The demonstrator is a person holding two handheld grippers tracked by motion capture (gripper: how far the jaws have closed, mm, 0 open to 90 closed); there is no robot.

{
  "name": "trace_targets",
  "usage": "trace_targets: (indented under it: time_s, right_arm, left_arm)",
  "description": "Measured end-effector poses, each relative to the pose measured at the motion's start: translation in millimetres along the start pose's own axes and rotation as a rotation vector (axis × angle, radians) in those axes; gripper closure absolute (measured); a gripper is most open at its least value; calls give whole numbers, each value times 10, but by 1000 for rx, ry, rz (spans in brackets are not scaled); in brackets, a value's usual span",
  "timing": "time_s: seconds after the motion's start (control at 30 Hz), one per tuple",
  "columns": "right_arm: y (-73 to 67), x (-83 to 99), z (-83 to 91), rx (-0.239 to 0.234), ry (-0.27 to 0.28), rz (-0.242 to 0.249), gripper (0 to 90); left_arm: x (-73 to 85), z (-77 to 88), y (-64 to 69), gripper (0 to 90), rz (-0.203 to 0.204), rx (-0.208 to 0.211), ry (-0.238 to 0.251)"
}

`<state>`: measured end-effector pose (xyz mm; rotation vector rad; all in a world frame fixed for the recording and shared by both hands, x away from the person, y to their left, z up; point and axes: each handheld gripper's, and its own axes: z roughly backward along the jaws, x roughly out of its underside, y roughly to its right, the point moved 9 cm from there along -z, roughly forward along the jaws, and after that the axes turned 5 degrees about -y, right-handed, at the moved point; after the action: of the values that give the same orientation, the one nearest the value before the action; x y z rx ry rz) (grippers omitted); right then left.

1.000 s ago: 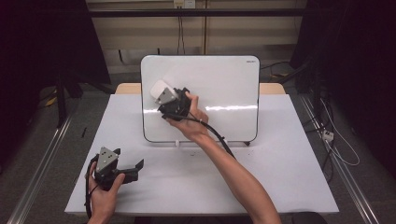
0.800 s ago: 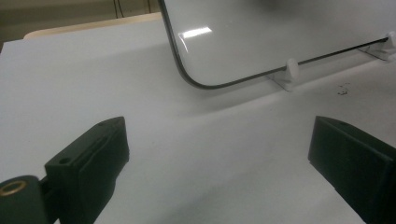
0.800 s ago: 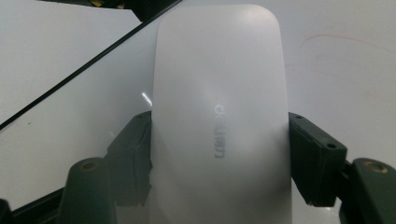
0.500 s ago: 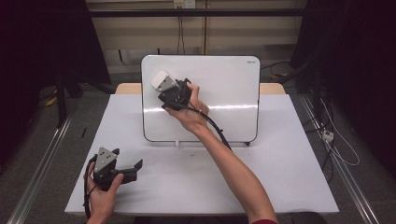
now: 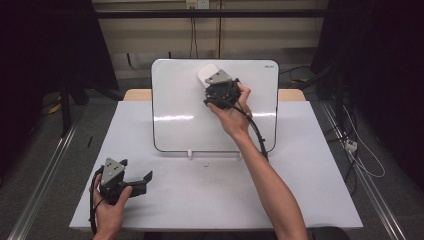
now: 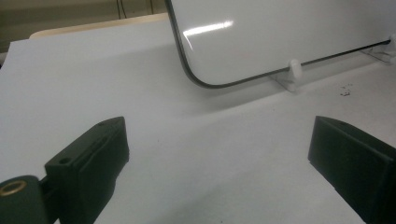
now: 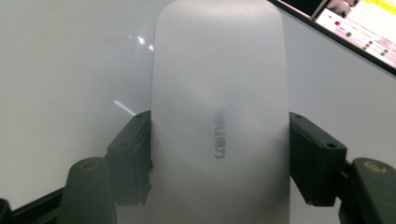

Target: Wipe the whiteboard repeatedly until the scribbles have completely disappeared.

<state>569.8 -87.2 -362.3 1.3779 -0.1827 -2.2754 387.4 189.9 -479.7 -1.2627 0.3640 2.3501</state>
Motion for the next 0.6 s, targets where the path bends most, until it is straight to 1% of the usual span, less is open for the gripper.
trace_targets:
  time_s: [0.03,0.07,0.13,0.2,0.27,0.3,0.33,0.4,0.47,0.5,0.57,0.6]
  right_arm:
    - [88,48,22,7,-3,-18,315]
    - [209,112,49,22,-8,-41,315]
    - [385,203,88,32,-11,-85,315]
    - [582,307,136,58,-16,-127,315]
    - [727,399,180,76,-18,-155,315]
    - [768,434,196,77,-17,-170,315]
    - [777,450,205,78,-12,-174,315]
    - [750,440,211,109,-8,-161,315]
    - [685,425,190,101,-6,-168,315]
    - [651,414,177,107,-7,-163,315]
    - [557,373,155,101,-1,-164,315]
    - [515,345,146,107,1,-167,315]
  left_arm:
    - [-1,-3,2,50,-2,0,0]
    - [-2,-4,3,50,-4,0,1]
    - [1,-7,5,50,-6,-1,-3]
    - [2,-15,8,50,-4,-2,-4]
    - [0,-18,5,50,-10,-5,-6]
    - [-2,-23,6,50,-8,-4,-5]
    - [-4,-27,8,50,-6,-5,-5]
    - [-8,-30,18,50,-9,-2,-3]
    - [-10,-29,27,50,-10,-4,-4]
    - [-9,-33,32,50,-9,-2,-4]
    - [-5,-38,28,50,-11,-3,-7]
    - [-4,-38,26,50,-12,-1,-9]
